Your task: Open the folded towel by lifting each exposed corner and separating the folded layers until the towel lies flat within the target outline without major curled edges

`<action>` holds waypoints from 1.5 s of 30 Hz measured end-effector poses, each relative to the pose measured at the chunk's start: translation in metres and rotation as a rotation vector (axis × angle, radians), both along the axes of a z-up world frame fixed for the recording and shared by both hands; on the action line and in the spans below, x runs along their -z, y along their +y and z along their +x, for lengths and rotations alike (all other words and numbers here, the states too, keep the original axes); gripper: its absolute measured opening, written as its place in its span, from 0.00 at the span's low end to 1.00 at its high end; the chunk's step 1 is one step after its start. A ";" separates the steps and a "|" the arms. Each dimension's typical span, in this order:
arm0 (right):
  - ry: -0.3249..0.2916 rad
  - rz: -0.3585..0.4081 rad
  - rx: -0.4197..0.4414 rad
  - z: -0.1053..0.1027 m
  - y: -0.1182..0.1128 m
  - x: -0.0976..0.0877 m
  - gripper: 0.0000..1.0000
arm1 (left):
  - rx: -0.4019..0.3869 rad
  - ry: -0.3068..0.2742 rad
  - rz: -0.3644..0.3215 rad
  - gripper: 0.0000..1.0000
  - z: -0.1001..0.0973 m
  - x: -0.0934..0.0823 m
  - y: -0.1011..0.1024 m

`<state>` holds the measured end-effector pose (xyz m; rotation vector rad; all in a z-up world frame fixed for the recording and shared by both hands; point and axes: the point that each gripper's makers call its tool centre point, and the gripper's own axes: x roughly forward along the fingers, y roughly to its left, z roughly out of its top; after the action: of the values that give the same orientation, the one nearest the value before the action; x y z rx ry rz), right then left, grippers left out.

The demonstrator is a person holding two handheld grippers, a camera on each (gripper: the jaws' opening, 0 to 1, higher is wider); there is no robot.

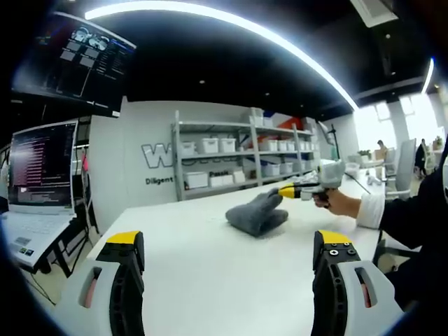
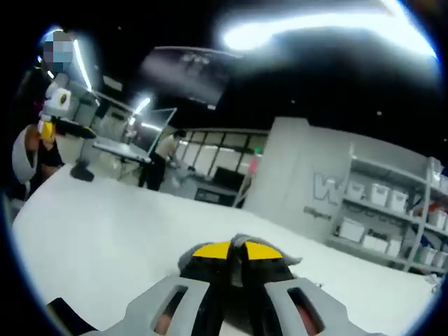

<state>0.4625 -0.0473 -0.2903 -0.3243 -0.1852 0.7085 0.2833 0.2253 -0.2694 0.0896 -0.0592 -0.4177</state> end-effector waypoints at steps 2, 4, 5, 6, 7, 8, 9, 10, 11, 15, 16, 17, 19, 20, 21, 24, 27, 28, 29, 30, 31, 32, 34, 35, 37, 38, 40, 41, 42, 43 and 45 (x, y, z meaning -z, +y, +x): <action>0.002 0.005 -0.001 0.000 0.004 0.000 0.00 | 0.000 0.000 -0.001 0.99 0.000 0.000 0.000; 0.004 0.007 -0.003 0.000 0.008 0.000 0.00 | 0.000 0.000 0.000 0.99 0.000 0.000 0.000; 0.002 0.007 -0.002 0.000 0.010 0.000 0.00 | 0.001 -0.001 0.000 0.99 0.000 0.000 -0.001; 0.000 0.006 -0.003 -0.001 0.012 0.000 0.00 | 0.001 -0.002 0.000 0.99 0.000 -0.001 -0.001; -0.001 0.006 -0.005 -0.001 0.015 0.000 0.00 | 0.000 -0.004 -0.001 0.99 0.000 -0.001 -0.001; -0.003 0.007 -0.006 -0.001 0.017 0.000 0.00 | 0.000 -0.005 -0.001 0.99 0.000 -0.002 0.000; -0.004 0.007 -0.008 -0.002 0.019 0.000 0.00 | -0.001 -0.006 0.000 0.99 0.000 -0.002 0.000; -0.004 0.007 -0.011 -0.002 0.022 0.000 0.00 | -0.002 -0.005 0.002 0.99 0.000 -0.002 0.001; -0.004 0.007 -0.012 -0.002 0.024 0.000 0.00 | -0.005 -0.007 0.003 0.99 0.000 -0.003 0.002; -0.008 0.003 -0.020 -0.003 0.033 0.000 0.00 | -0.014 -0.011 -0.002 0.98 0.000 -0.004 0.007; -0.009 0.002 -0.022 -0.003 0.035 0.000 0.00 | -0.016 -0.013 -0.002 0.98 0.000 -0.004 0.008; -0.009 0.001 -0.025 -0.003 0.038 0.000 0.00 | -0.018 -0.012 -0.002 0.98 0.000 -0.004 0.008; -0.012 -0.001 -0.030 -0.003 0.042 0.001 0.00 | -0.018 -0.012 -0.001 0.98 0.000 -0.004 0.009; -0.013 -0.004 -0.033 -0.003 0.044 0.001 0.00 | -0.019 -0.013 -0.002 0.98 0.000 -0.005 0.010; -0.013 -0.006 -0.035 -0.003 0.046 0.001 0.00 | -0.019 -0.014 -0.002 0.98 0.000 -0.005 0.010; -0.011 -0.007 -0.041 -0.003 0.051 0.002 0.00 | -0.019 -0.014 -0.003 0.98 0.000 -0.005 0.011; -0.009 -0.003 -0.045 -0.002 0.055 0.002 0.00 | -0.017 -0.016 -0.002 0.98 -0.001 -0.005 0.010; -0.009 -0.005 -0.047 -0.003 0.056 0.002 0.00 | -0.017 -0.016 -0.001 0.98 -0.001 -0.005 0.010; -0.011 -0.009 -0.048 -0.003 0.058 0.002 0.00 | -0.017 -0.016 0.000 0.98 -0.001 -0.005 0.009; -0.013 -0.015 -0.049 -0.003 0.060 0.003 0.00 | -0.017 -0.016 0.000 0.98 -0.001 -0.005 0.010; -0.015 -0.019 -0.051 -0.004 0.061 0.003 0.00 | -0.017 -0.017 0.001 0.98 -0.002 -0.005 0.010; -0.016 -0.024 -0.054 -0.004 0.063 0.004 0.00 | -0.019 -0.017 0.001 0.98 -0.002 -0.006 0.010; -0.018 -0.030 -0.057 -0.005 0.066 0.004 0.00 | -0.020 -0.018 0.000 0.98 -0.002 -0.006 0.011; -0.017 -0.031 -0.060 -0.005 0.068 0.004 0.00 | -0.020 -0.018 0.000 0.98 -0.002 -0.006 0.011; -0.015 -0.031 -0.066 -0.006 0.071 0.004 0.00 | -0.021 -0.017 0.001 0.98 -0.002 -0.005 0.011; -0.014 -0.030 -0.068 -0.007 0.073 0.005 0.00 | -0.021 -0.016 0.001 0.98 -0.002 -0.005 0.011; -0.018 -0.036 -0.074 -0.008 0.078 0.005 0.00 | -0.020 -0.016 0.001 0.98 -0.002 -0.005 0.011; -0.019 -0.038 -0.076 -0.008 0.080 0.005 0.00 | -0.020 -0.016 0.001 0.98 -0.002 -0.005 0.011; -0.019 -0.042 -0.080 -0.009 0.082 0.006 0.00 | -0.021 -0.016 0.001 0.98 -0.002 -0.006 0.011; -0.020 -0.046 -0.084 -0.010 0.085 0.006 0.00 | -0.022 -0.017 0.000 0.98 -0.002 -0.006 0.012; -0.022 -0.055 -0.090 -0.011 0.090 0.007 0.00 | -0.022 -0.017 0.000 0.98 -0.003 -0.006 0.012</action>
<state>0.4511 0.0430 -0.2975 -0.3785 -0.2027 0.7999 0.2807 0.2376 -0.2635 0.0936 -0.0749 -0.3952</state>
